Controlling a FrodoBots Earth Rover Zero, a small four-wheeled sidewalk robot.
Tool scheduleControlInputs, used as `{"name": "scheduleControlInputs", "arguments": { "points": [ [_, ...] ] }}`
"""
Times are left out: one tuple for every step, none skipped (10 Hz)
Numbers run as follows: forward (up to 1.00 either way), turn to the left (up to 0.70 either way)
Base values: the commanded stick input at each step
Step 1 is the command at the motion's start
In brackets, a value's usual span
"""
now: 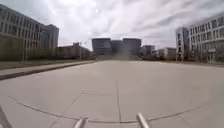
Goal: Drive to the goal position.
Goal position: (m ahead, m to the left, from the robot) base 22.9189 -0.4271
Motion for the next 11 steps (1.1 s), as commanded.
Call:
{"name": "scheduleControlInputs", "arguments": {
  "points": [
    [1.0,0.0],
    [1.0,0.0],
    [1.0,0.0],
    [1.0,0.0],
    [1.0,0.0],
    [1.0,0.0],
    [1.0,0.0],
    [1.0,0.0],
    [1.0,0.0],
    [1.0,0.0],
    [1.0,0.0]
  ]
}}
